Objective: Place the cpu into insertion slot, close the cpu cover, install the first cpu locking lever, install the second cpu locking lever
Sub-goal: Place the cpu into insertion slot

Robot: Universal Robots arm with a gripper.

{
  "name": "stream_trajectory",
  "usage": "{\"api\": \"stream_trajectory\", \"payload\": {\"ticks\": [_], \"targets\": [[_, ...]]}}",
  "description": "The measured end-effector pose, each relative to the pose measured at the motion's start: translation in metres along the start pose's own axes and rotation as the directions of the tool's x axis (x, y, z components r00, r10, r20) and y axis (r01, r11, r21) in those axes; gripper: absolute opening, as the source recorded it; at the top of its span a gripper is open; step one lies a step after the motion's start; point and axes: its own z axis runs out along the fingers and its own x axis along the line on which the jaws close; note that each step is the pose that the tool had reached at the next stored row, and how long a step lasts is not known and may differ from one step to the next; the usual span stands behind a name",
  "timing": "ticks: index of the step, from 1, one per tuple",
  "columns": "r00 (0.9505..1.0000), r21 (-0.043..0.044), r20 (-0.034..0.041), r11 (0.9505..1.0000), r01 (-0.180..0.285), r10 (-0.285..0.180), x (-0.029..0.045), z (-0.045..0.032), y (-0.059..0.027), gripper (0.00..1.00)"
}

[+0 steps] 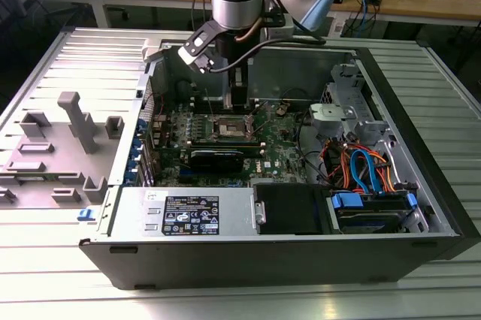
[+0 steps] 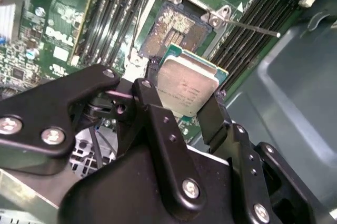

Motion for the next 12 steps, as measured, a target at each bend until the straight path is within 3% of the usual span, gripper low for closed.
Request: {"api": "stream_trajectory", "payload": {"ticks": [6,12], "targets": [[1.0000,-0.0029,0.0001,1.0000,0.000,0.000,0.0001,0.0127,-0.0022,0.54],[1.0000,-0.0029,0.0002,1.0000,0.000,0.000,0.0000,0.0134,-0.0023,0.54]]}}
